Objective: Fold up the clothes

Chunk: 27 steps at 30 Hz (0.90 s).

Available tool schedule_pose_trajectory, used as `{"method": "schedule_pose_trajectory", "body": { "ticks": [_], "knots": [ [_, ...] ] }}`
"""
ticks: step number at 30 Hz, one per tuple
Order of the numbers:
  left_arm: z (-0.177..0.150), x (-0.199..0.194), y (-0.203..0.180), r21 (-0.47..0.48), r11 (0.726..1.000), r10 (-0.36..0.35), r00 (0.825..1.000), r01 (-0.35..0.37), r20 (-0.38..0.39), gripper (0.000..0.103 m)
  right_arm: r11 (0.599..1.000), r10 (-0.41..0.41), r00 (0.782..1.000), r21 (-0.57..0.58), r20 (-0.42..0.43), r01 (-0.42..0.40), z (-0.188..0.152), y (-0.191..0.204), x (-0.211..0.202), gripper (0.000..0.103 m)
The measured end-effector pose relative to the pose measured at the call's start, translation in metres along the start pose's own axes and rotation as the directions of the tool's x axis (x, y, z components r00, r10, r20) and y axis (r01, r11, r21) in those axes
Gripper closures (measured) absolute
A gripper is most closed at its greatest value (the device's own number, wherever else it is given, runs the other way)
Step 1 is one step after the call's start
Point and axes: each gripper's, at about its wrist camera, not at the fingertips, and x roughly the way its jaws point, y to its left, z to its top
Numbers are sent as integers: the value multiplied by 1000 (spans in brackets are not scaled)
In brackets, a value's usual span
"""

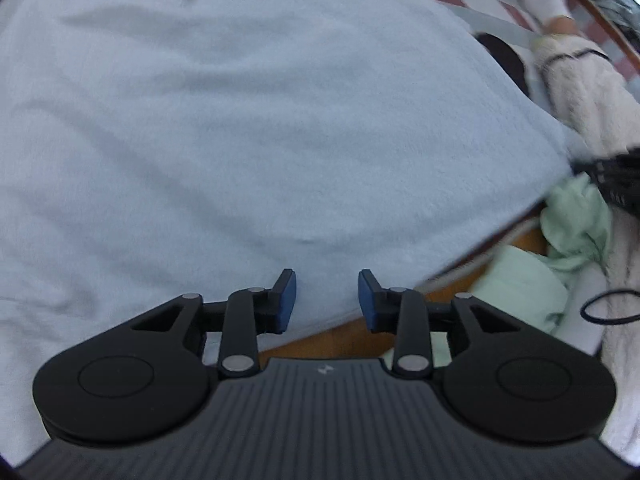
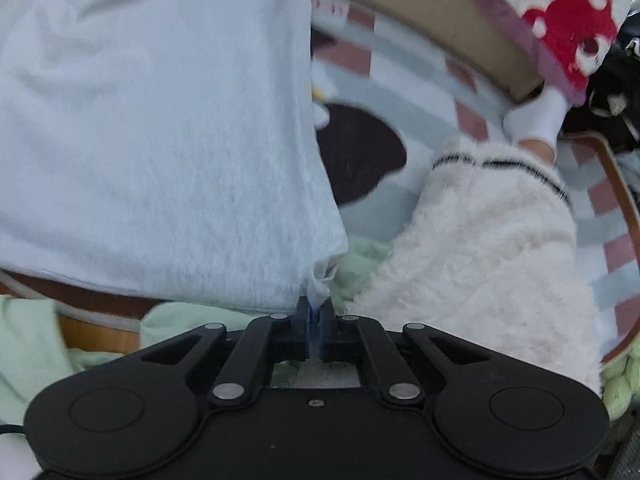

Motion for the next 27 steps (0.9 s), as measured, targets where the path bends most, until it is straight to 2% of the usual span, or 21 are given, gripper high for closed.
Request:
{"method": "schedule_pose_trajectory", "body": {
  "ticks": [1,3,5,6,7,8,9,10,11,12,14,15,17,18,19,20,21,22,23,25,27],
  "knots": [
    [2,-10,2,2,999,50,998,-50,27,67,1000,-11,1000,13,10,11,1,-2,-2,96],
    [1,-47,18,-27,987,163,976,-161,143,52,999,-26,998,37,55,24,4,-4,-14,67],
    [-3,-78,50,-139,963,256,944,-231,205,24,998,-13,986,55,164,4,10,-5,-40,52],
    [-6,-93,69,-209,944,300,929,-255,218,19,998,27,970,51,241,-41,15,-3,-54,52],
    [-10,-101,89,-282,920,334,920,-271,205,17,993,98,943,25,318,-111,20,2,-68,52],
    [-16,-107,109,-351,893,362,913,-282,190,17,981,184,906,-19,381,-191,26,10,-81,52],
    [-22,-110,130,-411,867,375,911,-282,168,17,952,303,859,-94,412,-291,33,23,-88,52],
    [-27,-109,148,-455,847,368,920,-274,131,17,908,419,799,-172,432,-383,40,37,-96,52],
    [-32,-105,164,-488,835,338,937,-253,92,17,852,524,734,-251,433,-460,46,52,-102,53],
    [-36,-101,180,-521,821,304,951,-233,54,17,792,610,680,-328,406,-515,51,73,-105,54],
    [-42,-90,200,-559,815,193,981,-150,18,17,663,745,574,-470,339,-583,60,116,-109,54],
    [-45,-84,205,-571,811,154,988,-126,2,17,604,790,533,-532,302,-593,61,138,-112,54],
    [-47,-73,211,-574,808,132,990,-133,-43,17,496,849,481,-648,220,-578,64,181,-115,54],
    [-46,-70,210,-562,812,155,986,-158,-54,17,450,864,472,-688,174,-570,64,200,-116,54],
    [-46,-67,210,-543,824,167,985,-164,-44,17,410,872,473,-719,128,-561,65,218,-116,54],
    [-46,-64,210,-523,835,178,983,-169,-34,23,379,872,482,-746,89,-547,64,234,-115,53],
    [-46,-61,211,-503,847,189,982,-175,-24,31,377,853,518,-769,71,-517,62,247,-112,53],
    [-45,-58,213,-493,860,149,989,-130,-2,44,400,815,575,-789,73,-467,58,260,-109,53],
    [-45,-55,215,-483,872,107,994,-84,19,60,421,779,621,-802,82,-423,53,268,-106,53],
    [-42,-47,218,-478,878,46,998,-20,42,83,402,780,623,-812,61,-423,47,271,-101,53],
    [-39,-39,221,-473,880,-15,998,44,64,86,381,790,611,-819,49,-428,42,275,-98,53]
  ]
}}
